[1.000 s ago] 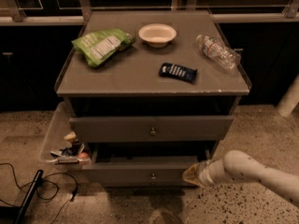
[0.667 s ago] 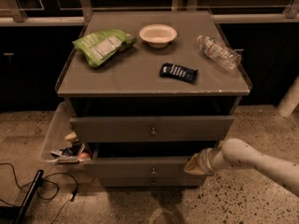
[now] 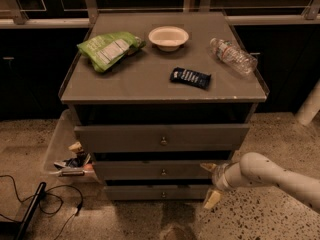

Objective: Close middle drawer

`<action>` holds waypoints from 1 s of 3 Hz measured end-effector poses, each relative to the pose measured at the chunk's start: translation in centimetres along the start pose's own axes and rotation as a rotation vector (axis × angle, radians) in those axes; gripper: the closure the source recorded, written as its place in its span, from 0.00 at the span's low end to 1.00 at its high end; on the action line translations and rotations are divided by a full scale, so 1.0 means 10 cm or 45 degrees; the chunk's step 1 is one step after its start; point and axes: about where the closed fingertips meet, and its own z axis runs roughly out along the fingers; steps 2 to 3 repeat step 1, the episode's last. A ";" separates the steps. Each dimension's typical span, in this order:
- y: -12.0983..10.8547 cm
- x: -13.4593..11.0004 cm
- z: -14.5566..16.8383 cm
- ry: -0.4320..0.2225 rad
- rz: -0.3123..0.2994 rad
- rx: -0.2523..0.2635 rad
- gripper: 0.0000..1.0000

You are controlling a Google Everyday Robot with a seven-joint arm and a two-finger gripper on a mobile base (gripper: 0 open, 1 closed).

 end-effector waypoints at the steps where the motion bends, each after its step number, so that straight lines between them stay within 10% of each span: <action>1: 0.01 0.00 0.00 0.000 0.000 -0.002 0.00; 3: 0.01 0.00 0.00 0.000 0.000 -0.002 0.00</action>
Offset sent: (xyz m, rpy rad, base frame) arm 0.0000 0.0000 0.0000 0.0000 0.0000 0.0000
